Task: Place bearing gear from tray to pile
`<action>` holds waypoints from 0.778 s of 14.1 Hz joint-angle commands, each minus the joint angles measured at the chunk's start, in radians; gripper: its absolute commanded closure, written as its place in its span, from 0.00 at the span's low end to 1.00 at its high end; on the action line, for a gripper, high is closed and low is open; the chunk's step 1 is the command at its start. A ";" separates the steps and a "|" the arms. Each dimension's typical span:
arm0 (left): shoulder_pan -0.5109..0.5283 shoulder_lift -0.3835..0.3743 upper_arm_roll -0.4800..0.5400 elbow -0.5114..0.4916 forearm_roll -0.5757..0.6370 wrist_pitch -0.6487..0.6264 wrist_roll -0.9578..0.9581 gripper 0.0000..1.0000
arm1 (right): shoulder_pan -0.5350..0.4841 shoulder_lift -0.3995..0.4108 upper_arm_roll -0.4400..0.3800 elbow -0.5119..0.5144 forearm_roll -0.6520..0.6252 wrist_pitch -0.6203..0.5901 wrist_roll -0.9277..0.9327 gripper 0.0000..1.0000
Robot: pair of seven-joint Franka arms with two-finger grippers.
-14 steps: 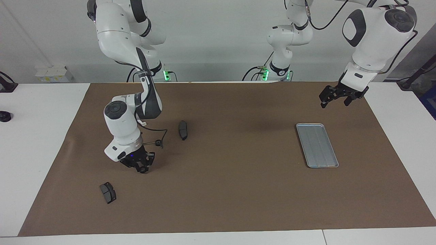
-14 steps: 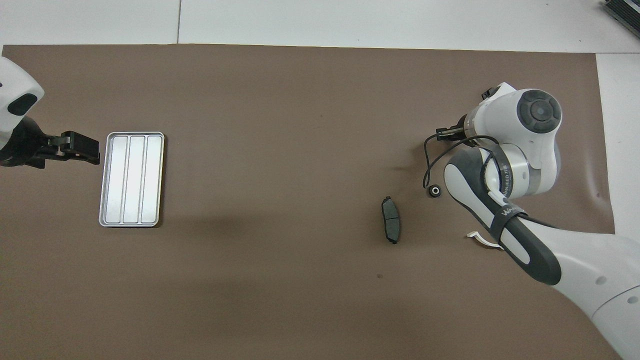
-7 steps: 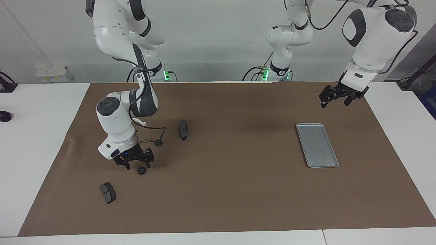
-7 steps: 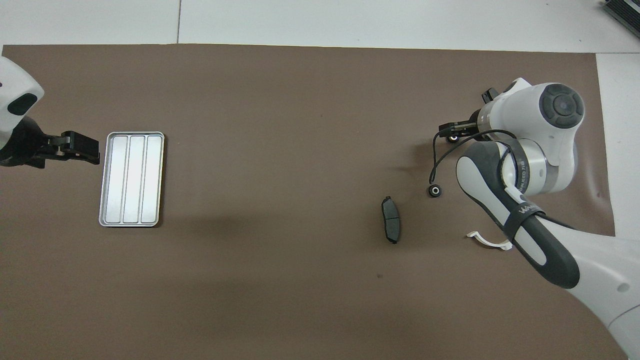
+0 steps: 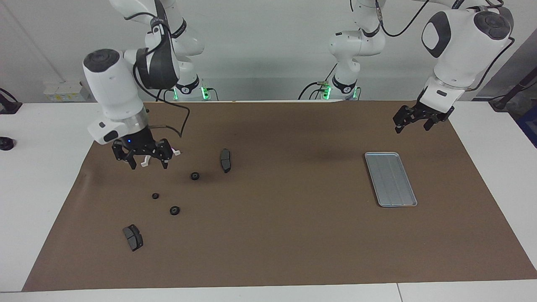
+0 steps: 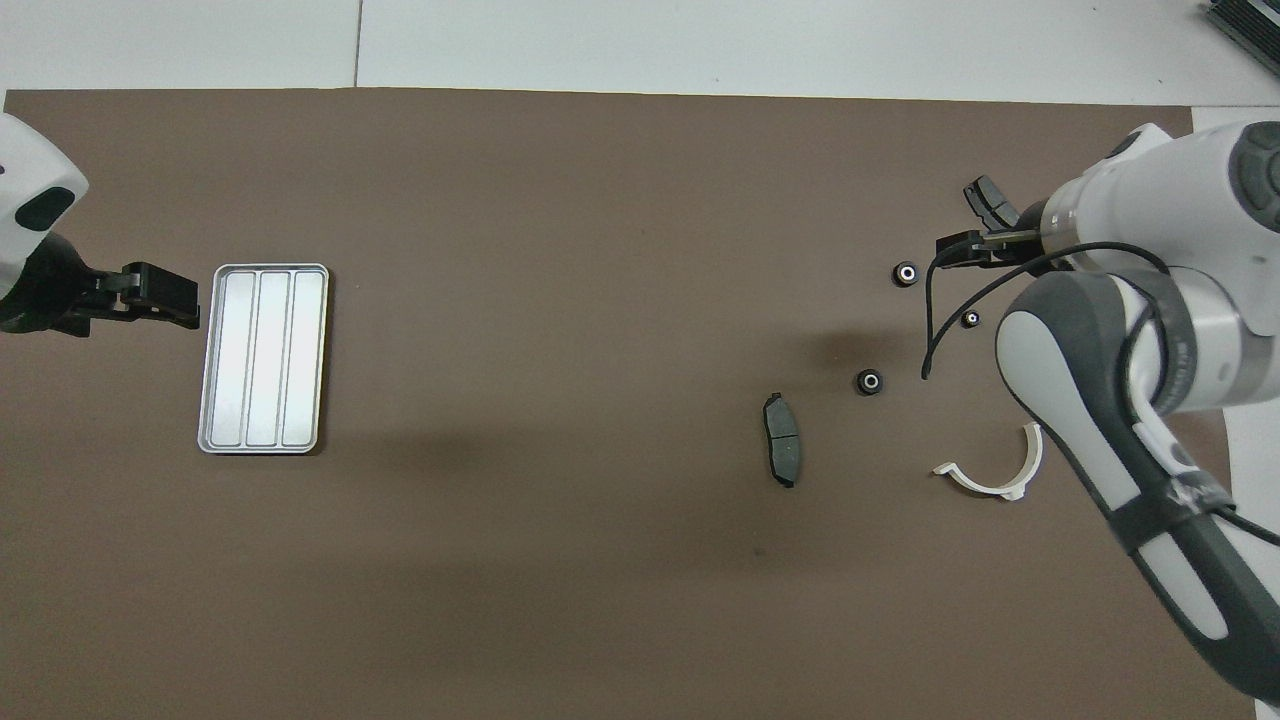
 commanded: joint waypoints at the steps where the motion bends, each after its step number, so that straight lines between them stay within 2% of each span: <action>1: 0.009 -0.033 -0.005 -0.036 0.017 0.010 -0.002 0.00 | -0.012 -0.061 0.010 0.034 0.021 -0.128 0.015 0.00; 3: 0.009 -0.033 -0.005 -0.036 0.017 0.010 -0.003 0.00 | -0.018 -0.049 0.010 0.129 0.023 -0.258 0.012 0.00; 8: 0.009 -0.033 -0.005 -0.036 0.017 0.010 -0.003 0.00 | -0.040 -0.043 0.011 0.243 0.032 -0.454 -0.034 0.00; 11: 0.009 -0.033 -0.007 -0.036 0.017 0.010 -0.003 0.00 | -0.035 -0.044 0.011 0.237 0.078 -0.476 -0.039 0.00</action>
